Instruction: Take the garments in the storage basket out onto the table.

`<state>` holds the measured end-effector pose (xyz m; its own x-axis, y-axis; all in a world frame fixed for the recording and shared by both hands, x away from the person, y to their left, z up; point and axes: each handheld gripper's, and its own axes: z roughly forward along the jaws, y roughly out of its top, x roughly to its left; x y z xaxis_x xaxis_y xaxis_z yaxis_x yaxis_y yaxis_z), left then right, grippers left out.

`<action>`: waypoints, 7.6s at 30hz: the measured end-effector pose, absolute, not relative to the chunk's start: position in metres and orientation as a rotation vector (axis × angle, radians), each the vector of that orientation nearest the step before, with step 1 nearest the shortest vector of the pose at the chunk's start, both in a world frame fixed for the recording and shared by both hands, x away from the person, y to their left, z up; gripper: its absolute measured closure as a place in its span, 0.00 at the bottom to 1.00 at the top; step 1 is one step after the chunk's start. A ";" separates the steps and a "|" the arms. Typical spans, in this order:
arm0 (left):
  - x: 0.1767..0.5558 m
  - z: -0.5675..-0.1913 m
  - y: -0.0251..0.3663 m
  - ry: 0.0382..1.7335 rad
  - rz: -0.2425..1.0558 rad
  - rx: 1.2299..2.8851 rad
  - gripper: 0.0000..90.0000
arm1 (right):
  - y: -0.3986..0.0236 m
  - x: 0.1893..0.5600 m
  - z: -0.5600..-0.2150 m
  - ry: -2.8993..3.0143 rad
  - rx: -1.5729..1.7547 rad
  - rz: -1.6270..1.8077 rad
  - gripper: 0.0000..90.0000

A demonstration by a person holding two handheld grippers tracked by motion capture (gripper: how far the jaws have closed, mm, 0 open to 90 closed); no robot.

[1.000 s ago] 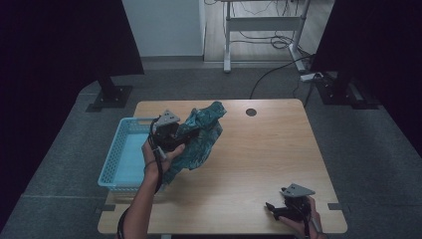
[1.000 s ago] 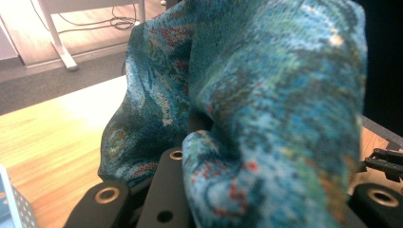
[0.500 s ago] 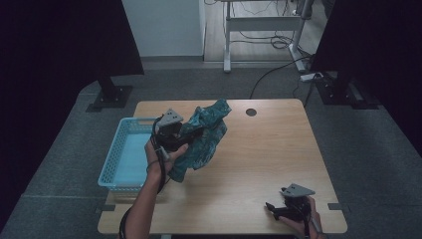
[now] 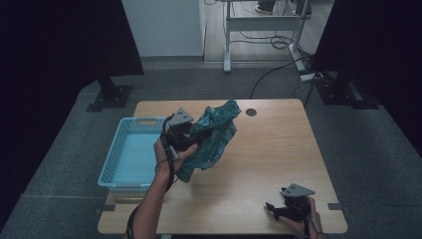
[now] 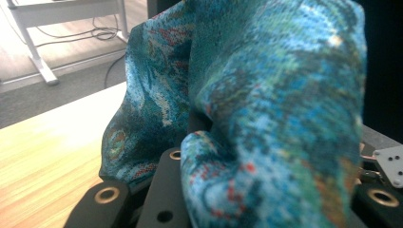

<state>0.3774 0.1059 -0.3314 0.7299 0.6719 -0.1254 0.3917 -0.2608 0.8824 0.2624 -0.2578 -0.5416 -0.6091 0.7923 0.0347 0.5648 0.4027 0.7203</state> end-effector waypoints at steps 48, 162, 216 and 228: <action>0.385 -0.349 0.039 0.752 0.254 1.921 0.86 | -0.258 0.262 -0.542 2.351 1.178 1.025 0.17; 0.394 -0.481 -0.011 0.921 0.165 1.974 0.29 | -0.258 0.261 -0.542 2.364 1.159 1.033 0.16; 0.270 -0.511 0.117 0.979 0.282 1.966 0.31 | -0.258 0.261 -0.542 2.358 1.168 1.029 0.16; 0.266 -0.521 0.126 1.003 0.286 1.984 0.31 | -0.258 0.261 -0.542 2.358 1.167 1.029 0.16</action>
<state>0.2659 0.1260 -0.5208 0.6489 0.7422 -0.1678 0.5425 -0.2967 0.7859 0.2611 -0.2581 -0.5418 -0.6175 0.7858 0.0340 0.5592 0.4083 0.7215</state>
